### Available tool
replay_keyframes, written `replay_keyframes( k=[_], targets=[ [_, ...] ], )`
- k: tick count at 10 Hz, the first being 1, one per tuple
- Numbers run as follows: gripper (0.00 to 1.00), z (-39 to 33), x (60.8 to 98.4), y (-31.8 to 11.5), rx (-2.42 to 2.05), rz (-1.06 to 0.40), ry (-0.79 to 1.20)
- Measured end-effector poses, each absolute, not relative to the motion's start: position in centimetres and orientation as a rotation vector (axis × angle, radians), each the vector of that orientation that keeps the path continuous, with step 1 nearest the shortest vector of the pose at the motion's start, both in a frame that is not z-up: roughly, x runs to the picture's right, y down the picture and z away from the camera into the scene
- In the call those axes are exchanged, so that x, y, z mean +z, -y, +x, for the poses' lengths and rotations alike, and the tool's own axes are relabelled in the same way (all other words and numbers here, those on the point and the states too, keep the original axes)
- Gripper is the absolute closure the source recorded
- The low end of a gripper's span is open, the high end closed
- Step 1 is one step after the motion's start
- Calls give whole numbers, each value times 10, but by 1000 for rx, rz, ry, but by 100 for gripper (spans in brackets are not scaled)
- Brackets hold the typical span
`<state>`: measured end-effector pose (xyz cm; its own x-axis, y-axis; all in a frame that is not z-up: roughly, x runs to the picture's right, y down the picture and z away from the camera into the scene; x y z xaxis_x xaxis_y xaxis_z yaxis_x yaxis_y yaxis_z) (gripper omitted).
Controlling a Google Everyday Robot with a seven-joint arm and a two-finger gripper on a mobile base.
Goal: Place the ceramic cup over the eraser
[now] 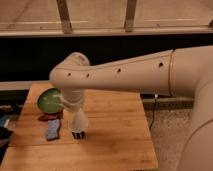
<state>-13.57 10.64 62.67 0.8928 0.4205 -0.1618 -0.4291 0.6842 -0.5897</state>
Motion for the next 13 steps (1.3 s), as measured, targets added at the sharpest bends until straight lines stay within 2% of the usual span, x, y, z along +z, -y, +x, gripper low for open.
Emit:
replay_keyframes(
  k=[12, 13],
  targets=[
    [99, -136, 627, -107, 475, -665, -13],
    [92, -136, 627, -107, 475, -665, -13]
  ],
)
